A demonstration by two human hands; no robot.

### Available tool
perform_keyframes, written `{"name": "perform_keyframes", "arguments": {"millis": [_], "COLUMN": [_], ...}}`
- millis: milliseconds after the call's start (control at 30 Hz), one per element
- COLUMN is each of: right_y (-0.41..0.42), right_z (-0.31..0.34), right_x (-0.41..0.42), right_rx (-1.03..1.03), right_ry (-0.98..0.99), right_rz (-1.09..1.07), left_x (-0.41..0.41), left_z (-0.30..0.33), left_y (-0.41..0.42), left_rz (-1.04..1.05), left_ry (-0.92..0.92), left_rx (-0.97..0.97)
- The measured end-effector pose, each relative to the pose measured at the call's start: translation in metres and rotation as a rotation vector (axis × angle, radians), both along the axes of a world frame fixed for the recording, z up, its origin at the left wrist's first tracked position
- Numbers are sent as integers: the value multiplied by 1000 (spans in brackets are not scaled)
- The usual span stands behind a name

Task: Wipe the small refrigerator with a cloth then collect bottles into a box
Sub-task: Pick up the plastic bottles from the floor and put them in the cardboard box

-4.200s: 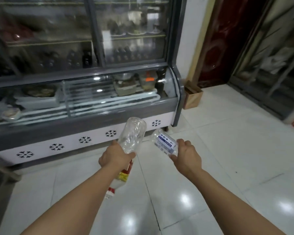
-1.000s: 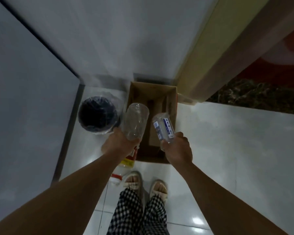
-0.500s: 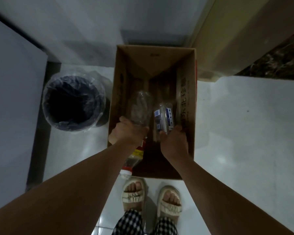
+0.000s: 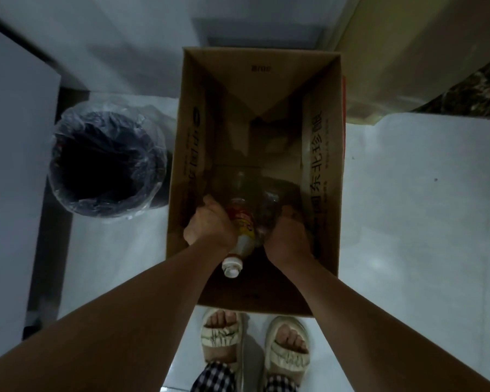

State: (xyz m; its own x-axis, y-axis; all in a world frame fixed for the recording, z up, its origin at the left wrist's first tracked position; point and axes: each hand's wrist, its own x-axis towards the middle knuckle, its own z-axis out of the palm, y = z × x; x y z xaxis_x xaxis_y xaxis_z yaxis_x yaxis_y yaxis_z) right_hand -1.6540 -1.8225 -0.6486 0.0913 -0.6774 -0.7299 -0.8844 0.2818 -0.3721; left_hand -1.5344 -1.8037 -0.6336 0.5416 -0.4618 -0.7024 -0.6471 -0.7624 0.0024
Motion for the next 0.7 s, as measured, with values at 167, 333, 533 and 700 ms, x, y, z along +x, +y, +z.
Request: {"name": "perform_keyframes", "arguments": {"millis": [167,333,533,700], "right_y": [9,9,1,-2], "right_z": [16,62,145,226], "right_x": [-6,-12,-12,1], "right_rx": [26,-6,2,0], "right_ry": [-26,-20,8,23], "right_rz": [87,174,212,282], "left_x": [-1,1,7,17], "left_z": [15,62,147,222], "left_y": [5,-2,-10,-5], "left_rz": [-10,-7,-57,-129], "left_ry": [31,74,114,133], "left_rx": [-17,-57,-78,-97]}}
